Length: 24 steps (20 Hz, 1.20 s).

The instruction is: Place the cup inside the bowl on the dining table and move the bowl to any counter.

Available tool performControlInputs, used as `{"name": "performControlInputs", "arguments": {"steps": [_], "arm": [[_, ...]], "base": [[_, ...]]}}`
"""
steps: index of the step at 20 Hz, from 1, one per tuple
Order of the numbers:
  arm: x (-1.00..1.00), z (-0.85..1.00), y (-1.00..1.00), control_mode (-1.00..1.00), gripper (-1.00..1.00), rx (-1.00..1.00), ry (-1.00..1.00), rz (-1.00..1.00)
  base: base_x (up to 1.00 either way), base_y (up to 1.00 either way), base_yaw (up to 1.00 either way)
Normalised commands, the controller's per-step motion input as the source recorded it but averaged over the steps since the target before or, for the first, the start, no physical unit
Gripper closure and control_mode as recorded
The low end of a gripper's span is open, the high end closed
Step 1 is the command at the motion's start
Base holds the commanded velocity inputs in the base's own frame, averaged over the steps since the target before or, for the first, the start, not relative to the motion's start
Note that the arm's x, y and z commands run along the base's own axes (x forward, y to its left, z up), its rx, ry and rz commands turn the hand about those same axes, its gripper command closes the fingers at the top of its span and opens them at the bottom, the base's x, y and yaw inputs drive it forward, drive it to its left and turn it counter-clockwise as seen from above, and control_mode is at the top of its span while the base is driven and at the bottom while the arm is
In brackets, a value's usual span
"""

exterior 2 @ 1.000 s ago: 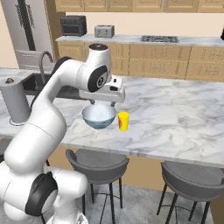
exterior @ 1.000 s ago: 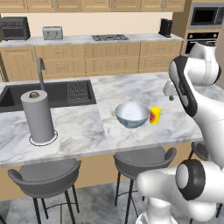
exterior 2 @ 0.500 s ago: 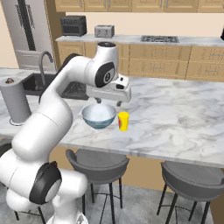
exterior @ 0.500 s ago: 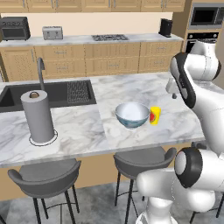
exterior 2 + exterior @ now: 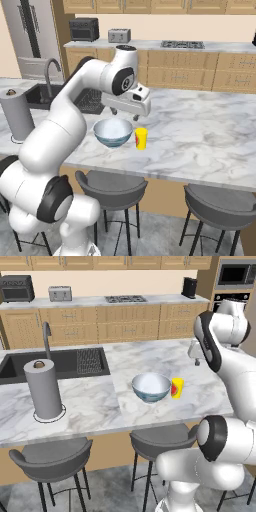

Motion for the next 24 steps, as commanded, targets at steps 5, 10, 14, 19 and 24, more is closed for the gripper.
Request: {"name": "performControlInputs", "arguments": {"steps": [5,10,14,19,24], "arm": [[0.00,-0.11,0.00,-1.00,-1.00,0.09,0.00,-0.10],[0.04,-0.12,0.00,-1.00,-1.00,0.01,0.00,-0.10],[0.19,-0.07,0.00,-1.00,-1.00,0.00,0.01,-0.09],[0.23,-0.05,0.00,-1.00,-1.00,0.00,0.02,-0.08],[0.32,-0.06,0.00,-1.00,-1.00,0.00,0.00,-0.04]], "base": [[0.00,0.00,0.00],[0.00,0.00,0.00],[0.00,0.00,0.00],[0.00,0.00,0.00],[0.00,0.00,0.00]]}}
